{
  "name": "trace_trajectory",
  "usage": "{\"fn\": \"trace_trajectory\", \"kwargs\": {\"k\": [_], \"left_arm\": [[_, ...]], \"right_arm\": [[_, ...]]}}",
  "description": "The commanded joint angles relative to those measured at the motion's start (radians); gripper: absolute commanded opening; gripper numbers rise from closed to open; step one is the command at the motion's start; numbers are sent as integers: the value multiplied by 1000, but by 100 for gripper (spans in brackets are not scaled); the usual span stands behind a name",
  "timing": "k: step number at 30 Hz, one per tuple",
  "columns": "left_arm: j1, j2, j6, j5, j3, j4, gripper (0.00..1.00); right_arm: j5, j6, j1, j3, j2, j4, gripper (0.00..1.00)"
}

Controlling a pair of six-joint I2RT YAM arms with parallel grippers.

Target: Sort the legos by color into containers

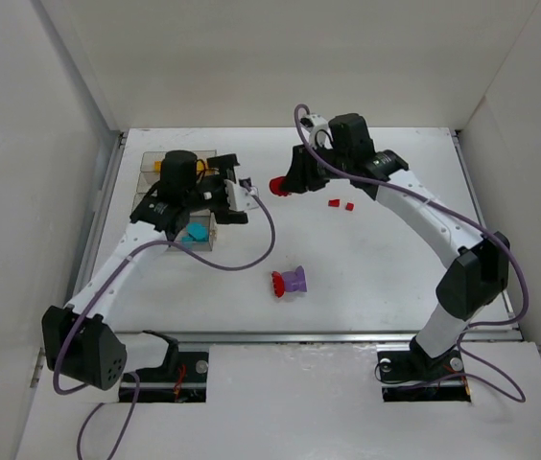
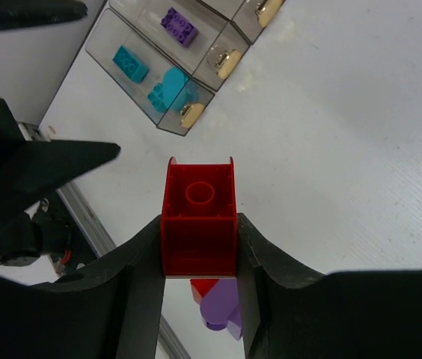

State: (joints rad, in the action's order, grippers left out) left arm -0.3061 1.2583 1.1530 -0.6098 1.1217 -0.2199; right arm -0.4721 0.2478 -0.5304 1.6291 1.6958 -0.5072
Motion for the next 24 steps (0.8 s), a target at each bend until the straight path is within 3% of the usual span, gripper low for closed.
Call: {"fn": "trace_trajectory", "kwargs": {"k": [1, 8, 14, 16, 20, 23, 24], "left_arm": [[-60, -23, 56, -16, -39, 97, 100], [-171, 44, 30, -9, -3, 125, 100], [-200, 113, -67, 13, 59, 188, 100], [-209, 113, -67, 4, 59, 188, 90], [-209, 113, -95, 4, 59, 188, 59], [-209, 113, -104, -5, 69, 188, 44], [-209, 113, -117, -5, 69, 188, 34]], "right_arm": [[-49, 27, 0, 66, 1, 62, 0], [-68, 62, 0, 75, 1, 91, 0], [-68, 83, -29, 43, -8, 105, 0], [-68, 84, -29, 43, -8, 114, 0], [-68, 84, -29, 34, -18, 114, 0], [-68, 84, -29, 25, -18, 124, 0], [-68, 84, -29, 25, -18, 124, 0]]}}
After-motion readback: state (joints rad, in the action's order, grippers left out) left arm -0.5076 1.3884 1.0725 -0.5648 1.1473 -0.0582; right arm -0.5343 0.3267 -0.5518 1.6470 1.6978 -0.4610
